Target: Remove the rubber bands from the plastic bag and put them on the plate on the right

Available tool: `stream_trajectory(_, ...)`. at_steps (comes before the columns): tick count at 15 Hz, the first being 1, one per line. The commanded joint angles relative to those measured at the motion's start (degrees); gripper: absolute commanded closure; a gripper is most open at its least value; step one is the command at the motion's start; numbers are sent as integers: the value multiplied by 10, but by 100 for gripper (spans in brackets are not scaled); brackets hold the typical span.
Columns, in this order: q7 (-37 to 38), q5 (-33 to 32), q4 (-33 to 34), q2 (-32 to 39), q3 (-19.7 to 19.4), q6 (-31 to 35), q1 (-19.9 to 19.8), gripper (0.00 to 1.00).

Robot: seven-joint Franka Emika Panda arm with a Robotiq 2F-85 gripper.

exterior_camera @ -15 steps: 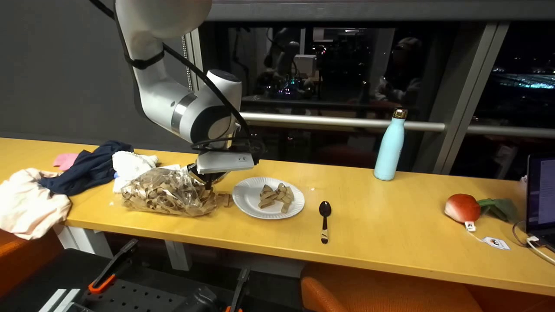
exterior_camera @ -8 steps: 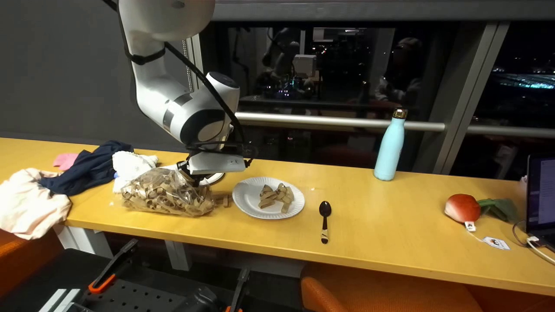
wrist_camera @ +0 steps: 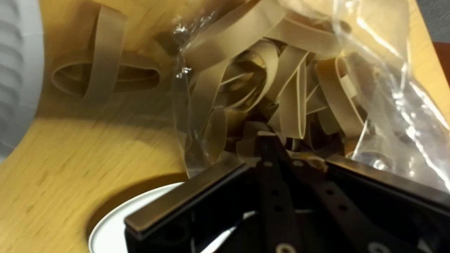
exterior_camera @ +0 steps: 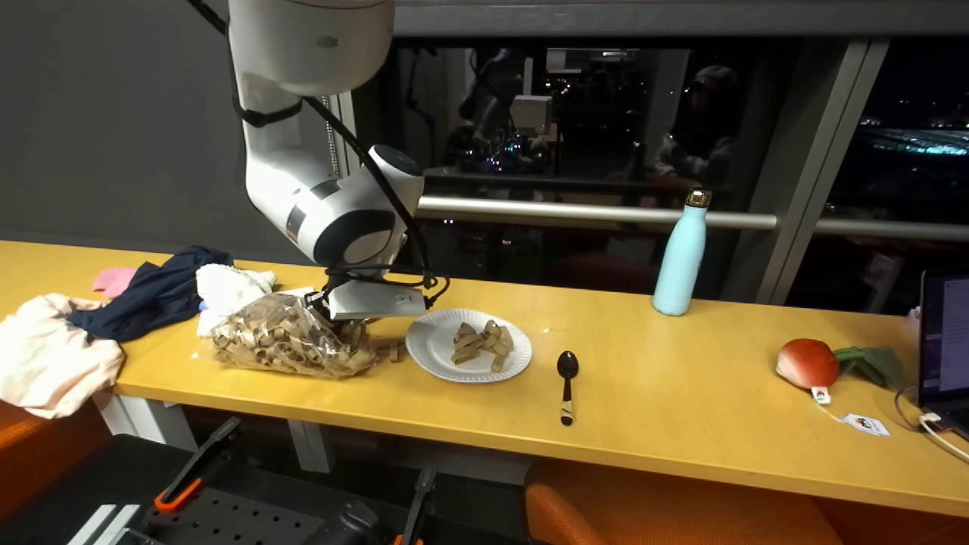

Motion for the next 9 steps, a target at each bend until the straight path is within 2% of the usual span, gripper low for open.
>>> stream_trajectory(1,-15,12,13,10,19,-12,-12,73)
stream_trajectory(3,-12,11,16,10,21,-15,-9,69)
stream_trajectory(4,-11,12,14,7,24,-15,-10,64)
stream_trajectory(9,-12,12,19,14,28,-20,-12,28)
